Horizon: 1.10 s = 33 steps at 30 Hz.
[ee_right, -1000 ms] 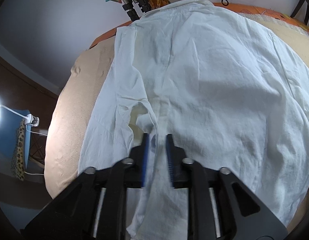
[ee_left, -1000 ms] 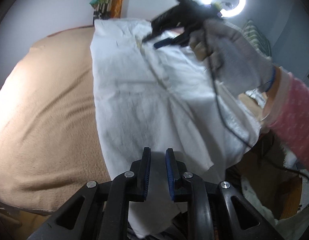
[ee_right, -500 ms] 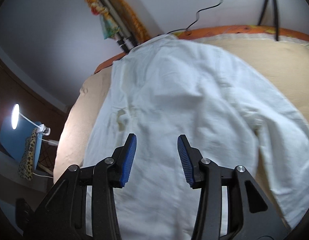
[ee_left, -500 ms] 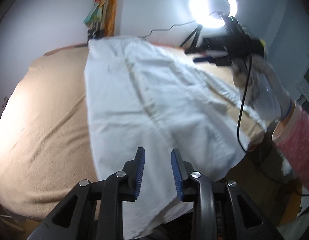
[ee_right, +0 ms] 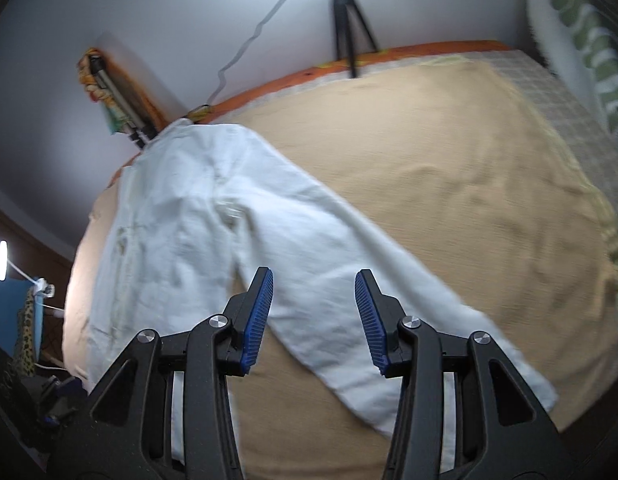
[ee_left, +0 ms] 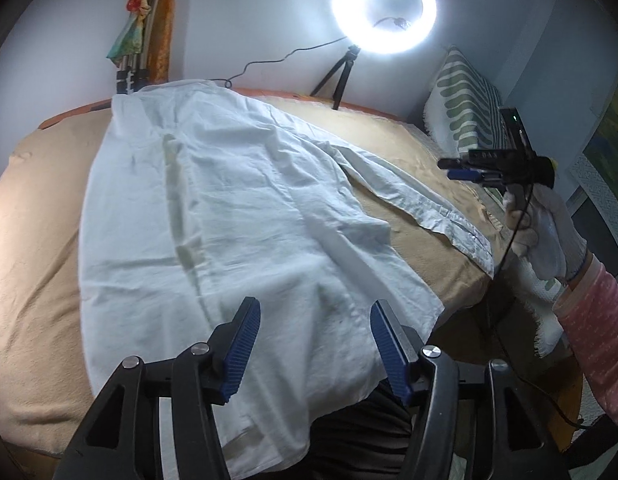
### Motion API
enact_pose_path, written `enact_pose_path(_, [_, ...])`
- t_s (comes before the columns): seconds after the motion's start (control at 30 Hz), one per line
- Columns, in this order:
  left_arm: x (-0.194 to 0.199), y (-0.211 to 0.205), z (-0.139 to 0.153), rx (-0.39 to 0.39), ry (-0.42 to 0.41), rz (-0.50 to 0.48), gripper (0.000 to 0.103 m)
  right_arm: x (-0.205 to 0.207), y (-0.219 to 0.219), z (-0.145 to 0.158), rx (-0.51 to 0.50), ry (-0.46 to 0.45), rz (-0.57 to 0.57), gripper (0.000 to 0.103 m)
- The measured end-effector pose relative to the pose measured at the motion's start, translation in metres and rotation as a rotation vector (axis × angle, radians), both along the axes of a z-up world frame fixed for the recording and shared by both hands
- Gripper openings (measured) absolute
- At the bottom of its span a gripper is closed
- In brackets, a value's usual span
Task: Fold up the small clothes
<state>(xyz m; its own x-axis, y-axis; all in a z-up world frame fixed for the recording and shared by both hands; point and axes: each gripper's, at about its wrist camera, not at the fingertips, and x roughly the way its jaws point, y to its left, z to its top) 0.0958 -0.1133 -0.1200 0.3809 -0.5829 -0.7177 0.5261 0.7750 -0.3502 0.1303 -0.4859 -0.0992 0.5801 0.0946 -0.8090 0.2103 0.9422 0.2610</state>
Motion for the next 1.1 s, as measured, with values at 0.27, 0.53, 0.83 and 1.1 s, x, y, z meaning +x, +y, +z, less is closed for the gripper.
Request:
enact_pose_path(0.27, [0.012, -0.036, -0.013, 0.006, 0.032, -0.024, 0.06, -0.019, -0.068, -0.039, -0.047, 0.121, -0.054, 0.045])
enact_pose_path(0.53, [0.022, -0.049, -0.021, -0.003, 0.066, 0.008, 0.06, -0.025, -0.063, -0.06, -0.117, 0.17, 0.019, 0.045])
enact_pose_path(0.83, [0.024, -0.045, -0.02, -0.007, 0.064, 0.013, 0.058, -0.038, -0.049, -0.04, -0.069, 0.098, 0.03, 0.005])
enact_pose_path(1.1, [0.025, -0.036, -0.018, -0.029, 0.069, 0.021, 0.058, -0.043, 0.008, 0.011, 0.059, -0.054, 0.095, 0.004])
